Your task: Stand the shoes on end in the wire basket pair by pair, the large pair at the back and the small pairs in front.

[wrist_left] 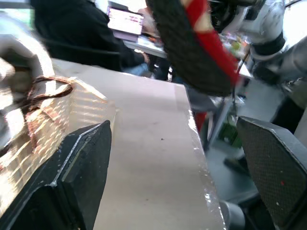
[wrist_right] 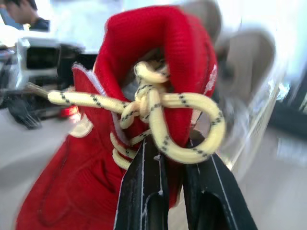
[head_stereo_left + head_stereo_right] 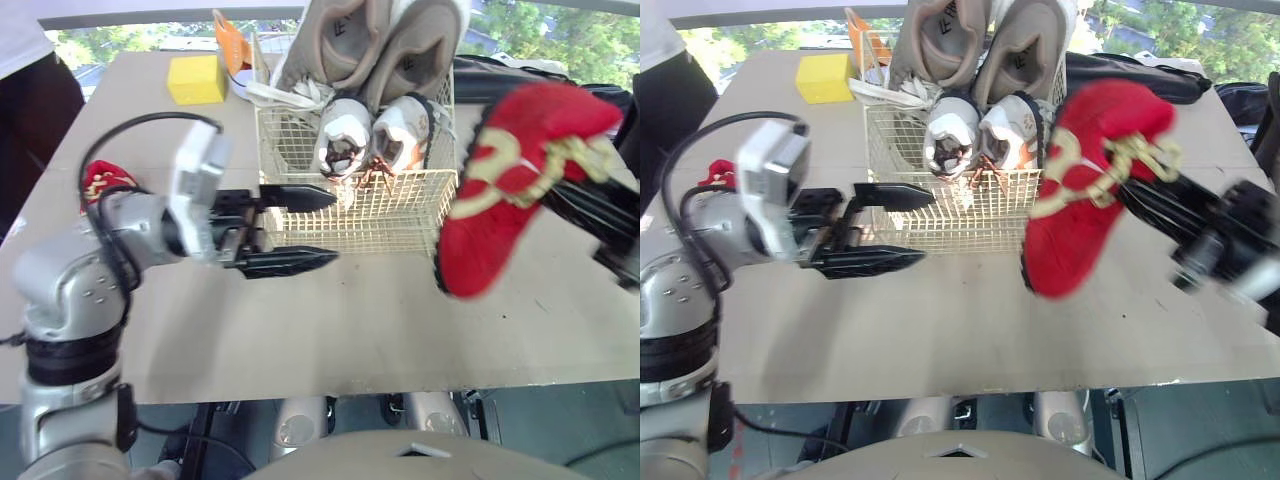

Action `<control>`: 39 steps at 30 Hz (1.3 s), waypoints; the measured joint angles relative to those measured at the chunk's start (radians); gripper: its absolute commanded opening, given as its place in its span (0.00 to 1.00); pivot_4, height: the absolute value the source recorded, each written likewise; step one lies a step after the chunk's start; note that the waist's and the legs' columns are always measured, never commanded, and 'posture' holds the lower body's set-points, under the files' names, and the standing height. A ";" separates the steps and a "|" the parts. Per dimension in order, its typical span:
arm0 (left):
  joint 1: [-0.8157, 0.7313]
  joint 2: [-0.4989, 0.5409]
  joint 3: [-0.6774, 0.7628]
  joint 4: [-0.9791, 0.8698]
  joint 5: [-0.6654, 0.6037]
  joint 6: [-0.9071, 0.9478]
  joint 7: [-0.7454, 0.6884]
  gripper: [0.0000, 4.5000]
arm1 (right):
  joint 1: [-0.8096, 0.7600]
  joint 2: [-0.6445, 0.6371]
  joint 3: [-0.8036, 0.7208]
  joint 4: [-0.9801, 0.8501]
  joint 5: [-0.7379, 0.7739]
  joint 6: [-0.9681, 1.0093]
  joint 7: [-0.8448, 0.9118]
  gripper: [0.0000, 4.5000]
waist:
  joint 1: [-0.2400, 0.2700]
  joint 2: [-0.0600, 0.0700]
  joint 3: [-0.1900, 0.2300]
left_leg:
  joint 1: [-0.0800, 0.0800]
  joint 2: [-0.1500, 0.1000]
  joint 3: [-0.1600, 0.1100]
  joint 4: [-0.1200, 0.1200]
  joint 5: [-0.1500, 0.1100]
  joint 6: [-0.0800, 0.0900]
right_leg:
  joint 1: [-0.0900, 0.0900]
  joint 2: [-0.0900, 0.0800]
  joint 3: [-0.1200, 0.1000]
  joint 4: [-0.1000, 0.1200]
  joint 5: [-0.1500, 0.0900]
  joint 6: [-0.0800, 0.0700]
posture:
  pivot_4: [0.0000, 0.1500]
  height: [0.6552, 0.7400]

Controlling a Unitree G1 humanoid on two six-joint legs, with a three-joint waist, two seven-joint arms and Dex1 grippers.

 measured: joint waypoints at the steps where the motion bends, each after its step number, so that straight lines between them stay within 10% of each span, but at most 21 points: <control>1: 0.006 0.001 0.013 -0.001 -0.006 0.003 0.014 1.00 | -0.030 0.045 0.064 0.015 -0.066 -0.008 -0.027 0.02 | 0.006 0.000 0.000 | -0.003 0.000 -0.001 0.000 0.001 -0.001 | -0.001 0.000 -0.001 0.000 0.001 -0.002 | 1.00 1.00; 9: 0.120 0.067 0.139 -0.042 -0.060 0.022 0.075 1.00 | -0.200 0.288 0.422 0.148 -0.617 -0.156 -0.097 0.02 | 0.022 0.001 -0.001 | -0.015 -0.002 -0.002 0.001 0.001 -0.002 | -0.008 0.004 -0.005 -0.003 0.004 0.002 | 1.00 1.00; 23: 0.189 0.090 0.201 -0.100 -0.079 0.008 0.196 1.00 | 0.075 0.431 0.721 0.428 -1.390 -0.717 -0.127 0.02 | 0.015 0.001 -0.002 | 0.002 -0.001 0.002 0.000 0.002 -0.004 | 0.002 0.003 -0.001 0.002 0.001 -0.002 | 1.00 1.00; 33: 0.256 0.091 0.216 -0.115 -0.065 -0.030 0.200 1.00 | 0.137 0.434 0.584 0.400 -1.078 -0.667 0.113 0.94 | 0.003 0.003 -0.002 | 0.003 0.001 -0.001 -0.003 0.002 -0.005 | 0.004 0.005 -0.002 0.001 0.000 -0.005 | 1.00 1.00; 39: 0.251 0.079 0.220 0.017 -0.022 -0.056 0.214 1.00 | 0.187 0.243 0.347 0.253 -0.702 -0.363 0.324 0.99 | 0.012 0.006 0.001 | 0.002 0.000 -0.001 -0.003 0.001 -0.004 | 0.004 0.000 -0.002 0.001 0.000 -0.005 | 1.00 1.00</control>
